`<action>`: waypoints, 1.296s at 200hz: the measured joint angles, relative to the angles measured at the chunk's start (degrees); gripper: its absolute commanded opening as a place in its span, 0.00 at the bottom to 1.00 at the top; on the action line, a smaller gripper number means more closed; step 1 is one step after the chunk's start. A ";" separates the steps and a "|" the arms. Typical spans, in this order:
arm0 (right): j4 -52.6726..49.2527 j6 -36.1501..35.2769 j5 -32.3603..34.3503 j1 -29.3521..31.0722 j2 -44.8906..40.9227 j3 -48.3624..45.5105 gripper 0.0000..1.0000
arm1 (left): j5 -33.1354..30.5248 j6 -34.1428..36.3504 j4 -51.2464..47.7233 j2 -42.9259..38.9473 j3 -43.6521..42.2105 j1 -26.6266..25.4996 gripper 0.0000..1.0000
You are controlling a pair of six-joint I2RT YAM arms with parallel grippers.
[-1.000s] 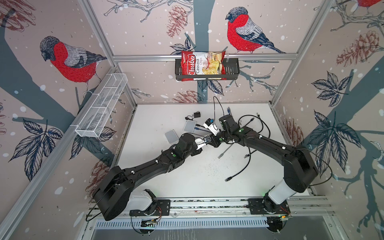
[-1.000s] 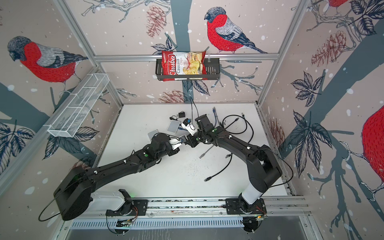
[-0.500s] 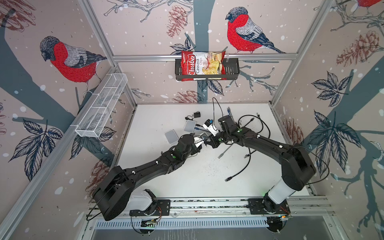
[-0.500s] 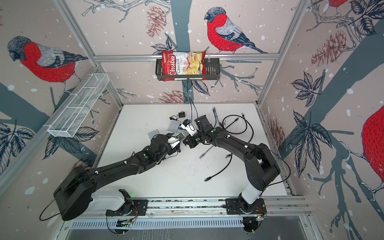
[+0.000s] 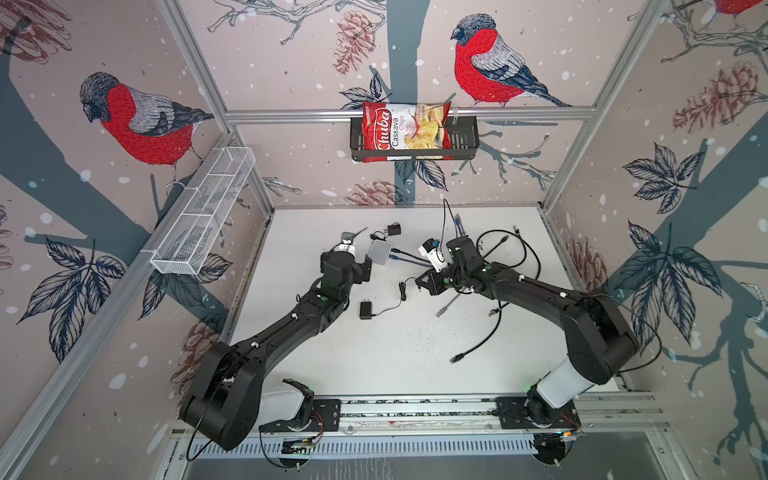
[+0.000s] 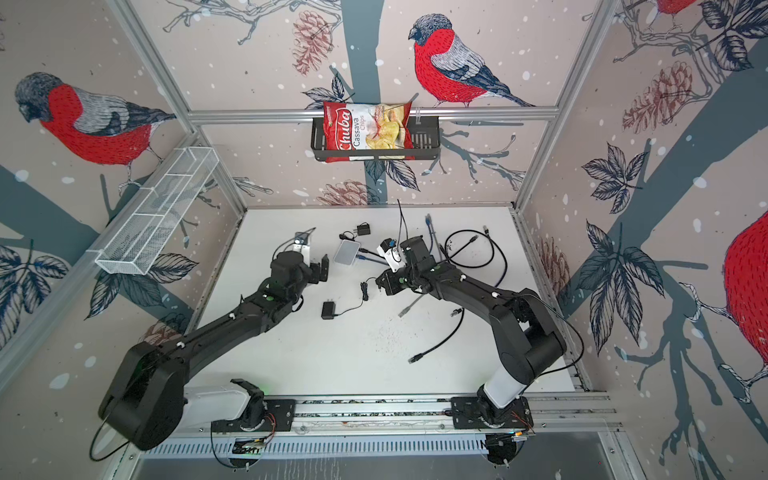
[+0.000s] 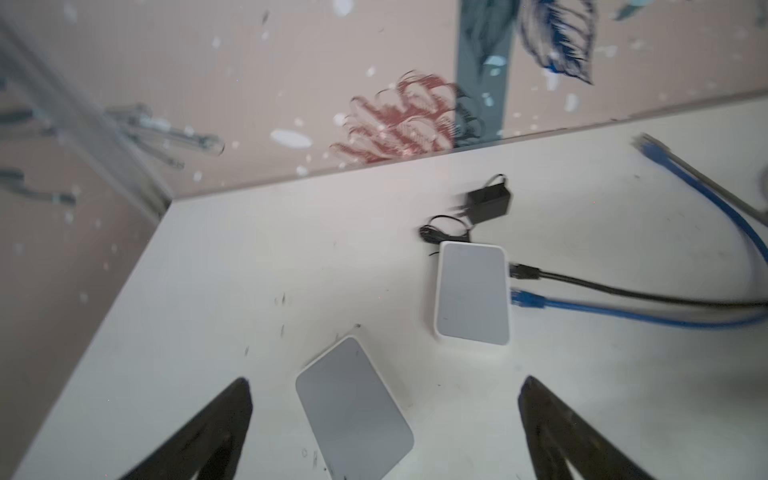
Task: Insert the plug into the switch port
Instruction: 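Grasp the small white switch with the left gripper while right holds the plug, then lift the switch with the left gripper while the right brings the plug toward it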
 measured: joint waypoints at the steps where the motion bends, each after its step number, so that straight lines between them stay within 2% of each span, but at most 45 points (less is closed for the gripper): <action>1: 0.02 0.00 0.09 0.00 0.00 0.00 0.01 | 0.28 -0.76 -0.44 0.46 0.44 0.61 0.98; 23: 0.07 0.00 1.49 0.00 -0.02 0.00 0.01 | 5.20 -10.86 -7.96 7.65 6.51 7.56 0.98; 47: 0.33 -0.02 2.67 -0.04 -0.24 -0.31 0.01 | 9.53 -16.74 -15.45 14.49 11.06 8.48 0.98; 66: 0.37 -0.04 3.23 -0.11 -0.50 -0.55 0.01 | 9.92 -20.24 -19.71 19.12 14.36 8.63 0.98; 104: 0.59 -0.15 3.89 -0.13 -1.01 -1.09 0.01 | 10.12 -23.56 -24.83 26.27 20.15 8.74 0.98; 154: 1.11 -0.46 3.98 -0.66 -1.22 -1.88 0.01 | 8.96 -24.79 -28.74 30.60 22.84 8.52 0.88; 175: 1.20 -0.46 3.98 -0.90 -1.22 -2.10 0.01 | 7.85 -24.74 -30.01 31.98 23.74 8.04 0.77; 221: 2.01 -0.46 3.93 -1.18 -1.22 -2.43 0.01 | 5.60 -24.17 -29.62 32.85 23.89 6.95 0.32; 243: 2.10 -0.44 3.34 -1.66 -1.22 -2.58 0.01 | 5.75 -23.67 -28.15 32.26 22.67 6.93 0.18; 259: 2.45 0.02 2.19 -2.47 -1.11 -2.71 0.01 | 6.32 -22.56 -27.08 31.28 21.27 6.88 0.14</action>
